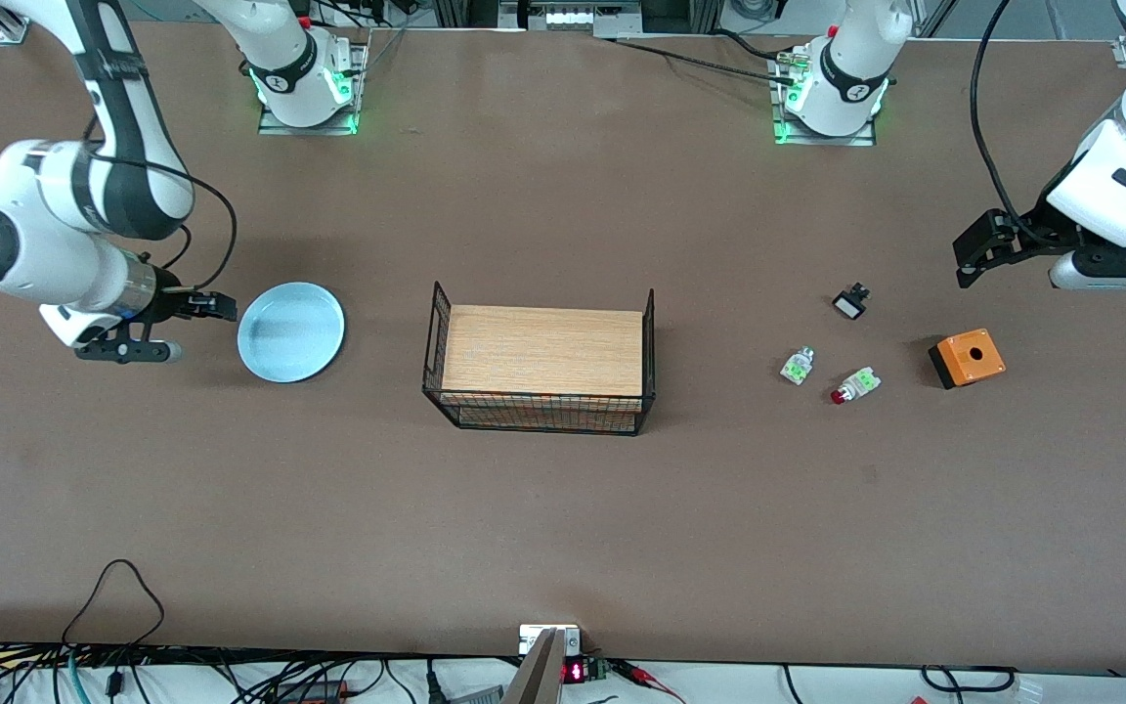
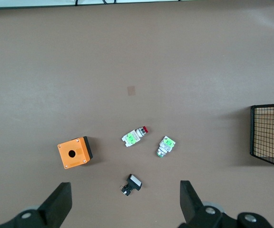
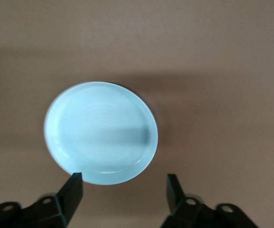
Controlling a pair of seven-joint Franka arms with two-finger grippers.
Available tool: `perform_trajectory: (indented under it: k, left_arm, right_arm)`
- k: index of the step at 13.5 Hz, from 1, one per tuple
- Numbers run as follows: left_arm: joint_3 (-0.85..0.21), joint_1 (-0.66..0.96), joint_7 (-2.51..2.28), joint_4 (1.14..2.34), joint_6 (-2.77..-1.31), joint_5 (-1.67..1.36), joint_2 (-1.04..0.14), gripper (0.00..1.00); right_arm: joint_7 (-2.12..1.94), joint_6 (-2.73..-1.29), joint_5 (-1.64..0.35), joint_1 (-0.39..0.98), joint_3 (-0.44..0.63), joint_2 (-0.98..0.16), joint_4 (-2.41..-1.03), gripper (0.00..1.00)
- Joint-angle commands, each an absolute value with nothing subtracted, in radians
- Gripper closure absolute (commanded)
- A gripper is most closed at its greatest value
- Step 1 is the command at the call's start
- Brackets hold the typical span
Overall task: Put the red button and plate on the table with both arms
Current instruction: 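Lower the blue plate onto the table beside the basket, then open the right gripper and draw it back from the plate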
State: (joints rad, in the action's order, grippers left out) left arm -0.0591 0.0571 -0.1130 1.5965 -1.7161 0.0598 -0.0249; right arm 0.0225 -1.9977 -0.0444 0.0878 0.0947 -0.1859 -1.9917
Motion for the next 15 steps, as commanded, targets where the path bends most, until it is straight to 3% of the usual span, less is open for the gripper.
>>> perform_trajectory:
  k: [1, 7, 11, 15]
  left_arm:
    - [-0.054, 0.055, -0.100, 1.595, -1.717, 0.037, -0.021, 0.00]
    - [-0.052, 0.055, -0.097, 1.595, -1.715, 0.038, -0.021, 0.00]
    - [-0.052, 0.055, -0.095, 1.597, -1.713, 0.040, -0.021, 0.00]
    - [-0.046, 0.054, -0.095, 1.597, -1.709, 0.040, -0.018, 0.00]
  right_arm:
    - [0.133, -1.846, -0.057, 0.139, 0.091, -0.199, -1.847, 0.00]
    - [0.169, -1.561, -0.035, 0.146, 0.100, -0.198, -1.492, 0.00]
    - [0.156, -1.532, -0.034, 0.035, 0.109, -0.192, -1.456, 0.00]
    - [-0.033, -1.534, -0.026, 0.029, 0.126, -0.166, -1.486, 0.00]
